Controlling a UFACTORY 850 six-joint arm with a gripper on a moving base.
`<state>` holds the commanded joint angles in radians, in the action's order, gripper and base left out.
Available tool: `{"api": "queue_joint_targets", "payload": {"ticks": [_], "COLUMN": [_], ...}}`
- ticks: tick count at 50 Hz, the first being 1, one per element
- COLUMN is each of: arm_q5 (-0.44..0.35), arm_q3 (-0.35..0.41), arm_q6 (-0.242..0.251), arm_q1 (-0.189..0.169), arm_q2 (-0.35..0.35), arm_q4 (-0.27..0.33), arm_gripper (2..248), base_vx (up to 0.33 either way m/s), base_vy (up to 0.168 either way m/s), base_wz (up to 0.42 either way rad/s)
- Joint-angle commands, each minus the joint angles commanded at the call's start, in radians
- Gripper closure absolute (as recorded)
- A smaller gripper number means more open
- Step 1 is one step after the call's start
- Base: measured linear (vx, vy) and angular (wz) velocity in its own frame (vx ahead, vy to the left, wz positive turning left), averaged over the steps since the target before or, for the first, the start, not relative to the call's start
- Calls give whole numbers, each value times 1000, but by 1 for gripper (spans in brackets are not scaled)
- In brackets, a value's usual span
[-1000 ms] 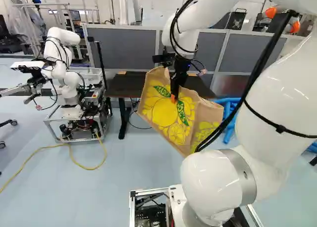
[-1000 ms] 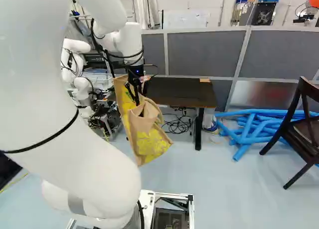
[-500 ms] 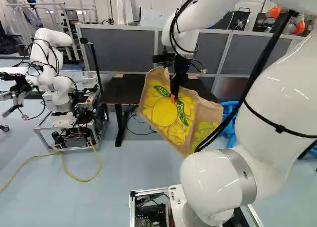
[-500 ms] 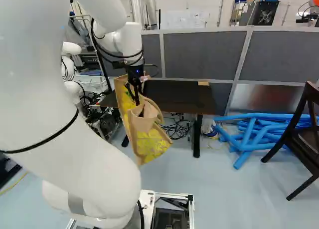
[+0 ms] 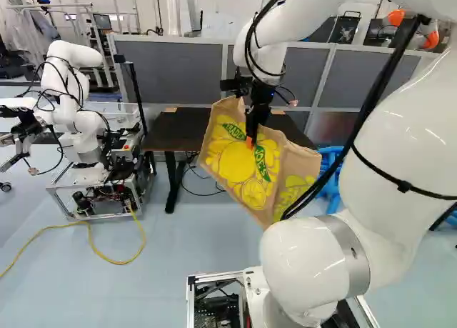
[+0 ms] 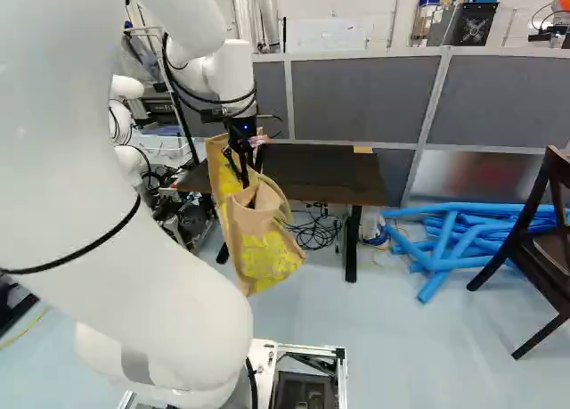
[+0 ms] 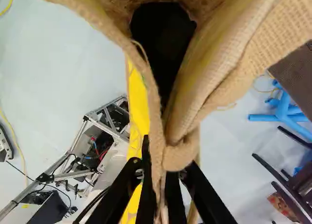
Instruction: Pick up the bag on the ground and place it on the table
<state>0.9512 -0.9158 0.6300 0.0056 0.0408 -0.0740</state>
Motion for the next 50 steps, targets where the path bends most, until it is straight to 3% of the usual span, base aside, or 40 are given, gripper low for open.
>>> {"api": "queue_joint_targets", "payload": {"ticks": [24, 50], "arm_q5": [6, 43], "arm_q3": [-31, -87], "arm_q6": [0, 0], "arm_q1": [-4, -21], "arm_q2": [48, 39], "arm_q4": [0, 0], "arm_gripper": [228, 228], "base_vx": [0, 0], "base_vy": [0, 0], "base_wz": [0, 0]}}
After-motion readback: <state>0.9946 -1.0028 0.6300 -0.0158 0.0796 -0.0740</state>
